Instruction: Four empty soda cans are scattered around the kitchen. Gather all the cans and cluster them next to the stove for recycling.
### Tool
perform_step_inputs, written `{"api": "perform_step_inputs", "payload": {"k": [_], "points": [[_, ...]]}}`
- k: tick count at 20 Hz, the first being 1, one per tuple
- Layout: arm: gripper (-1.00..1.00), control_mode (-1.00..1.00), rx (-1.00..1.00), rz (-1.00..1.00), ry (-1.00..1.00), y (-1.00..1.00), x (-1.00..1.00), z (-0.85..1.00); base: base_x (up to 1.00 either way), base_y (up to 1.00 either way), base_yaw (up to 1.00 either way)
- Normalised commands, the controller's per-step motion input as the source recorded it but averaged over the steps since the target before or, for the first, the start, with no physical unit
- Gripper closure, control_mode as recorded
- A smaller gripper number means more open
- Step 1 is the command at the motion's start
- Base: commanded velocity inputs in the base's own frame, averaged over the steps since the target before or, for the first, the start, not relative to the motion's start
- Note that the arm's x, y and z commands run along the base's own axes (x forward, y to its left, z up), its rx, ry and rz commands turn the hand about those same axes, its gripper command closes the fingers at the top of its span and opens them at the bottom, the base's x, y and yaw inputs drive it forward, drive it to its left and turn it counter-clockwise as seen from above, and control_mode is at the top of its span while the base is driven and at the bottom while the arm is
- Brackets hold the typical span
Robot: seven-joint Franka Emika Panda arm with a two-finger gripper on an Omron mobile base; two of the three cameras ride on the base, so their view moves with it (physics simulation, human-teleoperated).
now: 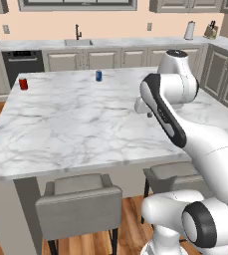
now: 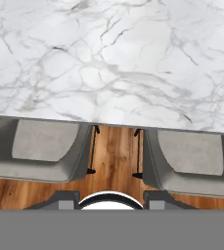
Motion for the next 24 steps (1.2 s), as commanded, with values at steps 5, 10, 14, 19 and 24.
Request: {"api": "perform_step_inputs", "payload": {"k": [5,10,14,19,24], "points": [[-1.0,1.0,0.0,0.0,0.0,0.0,0.0,0.0,-0.03,0.01,0.0],[-1.0,1.0,0.0,0.0,0.0,0.0,0.0,0.0,-0.19,0.53,0.0],[-1.0,1.0,0.0,0.0,0.0,0.0,0.0,0.0,-0.27,0.87,0.0],[-1.0,1.0,0.0,0.0,0.0,0.0,0.0,0.0,-0.38,0.97,0.0],[-1.0,1.0,0.0,0.0,0.0,0.0,0.0,0.0,-0.43,0.98,0.0]]}}
